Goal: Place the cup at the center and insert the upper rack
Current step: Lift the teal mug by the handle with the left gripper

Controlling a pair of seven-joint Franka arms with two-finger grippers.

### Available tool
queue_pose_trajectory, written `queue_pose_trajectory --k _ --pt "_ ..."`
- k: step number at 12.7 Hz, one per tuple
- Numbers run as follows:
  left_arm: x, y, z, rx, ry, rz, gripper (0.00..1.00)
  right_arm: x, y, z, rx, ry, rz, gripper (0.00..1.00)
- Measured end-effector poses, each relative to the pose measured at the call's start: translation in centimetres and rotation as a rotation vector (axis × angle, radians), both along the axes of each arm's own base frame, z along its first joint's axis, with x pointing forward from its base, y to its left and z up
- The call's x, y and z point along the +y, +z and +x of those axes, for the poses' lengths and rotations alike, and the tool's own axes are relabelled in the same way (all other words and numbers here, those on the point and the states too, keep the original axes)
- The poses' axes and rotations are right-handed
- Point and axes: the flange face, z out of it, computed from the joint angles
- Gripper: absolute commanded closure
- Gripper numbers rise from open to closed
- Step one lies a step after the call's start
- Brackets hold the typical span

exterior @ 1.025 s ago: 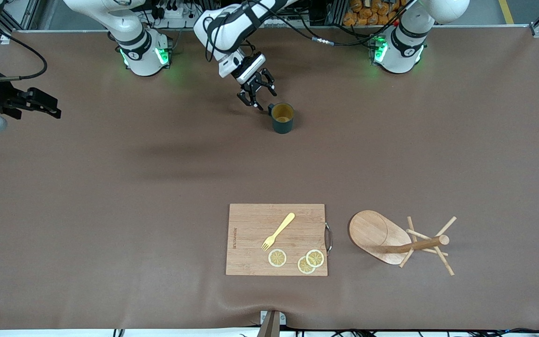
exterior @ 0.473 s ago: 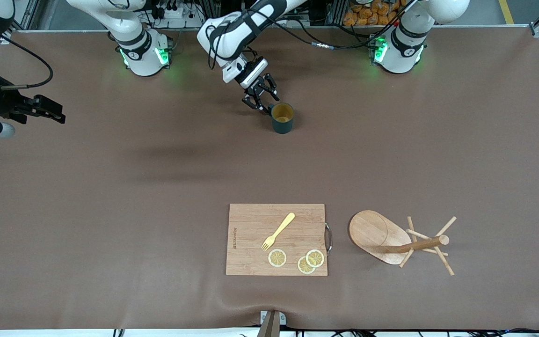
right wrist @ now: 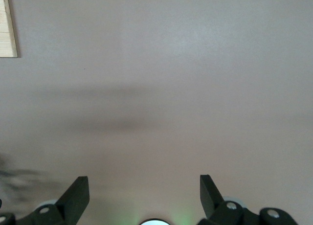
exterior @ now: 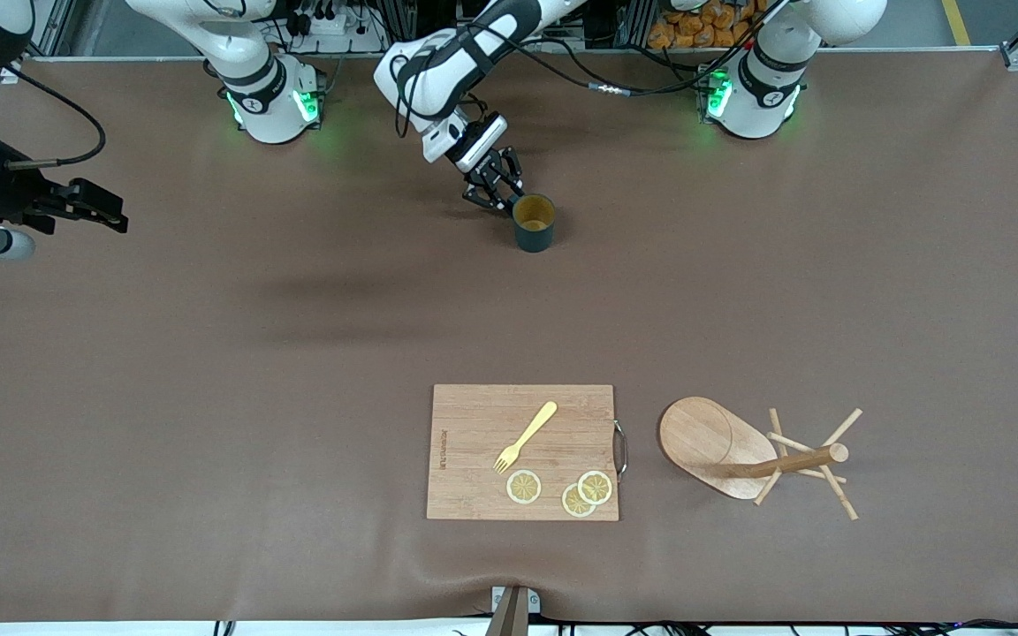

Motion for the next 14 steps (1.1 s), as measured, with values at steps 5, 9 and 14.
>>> queue_pose_trajectory --k 5,9,14 --pt "0.0 0.0 1.1 -0.011 0.005 -0.015 1.0 0.0 0.1 0.0 -0.006 0.0 0.001 0.0" --pt "-0.7 0.9 1.4 -0.014 0.005 -0.041 1.0 -0.2 0.1 0.1 -0.008 -0.004 0.002 0.0" --pt "-1.2 10.6 7.0 0.021 0.025 -0.149 1.0 -0.5 0.1 0.1 -0.009 -0.01 0.002 0.0"
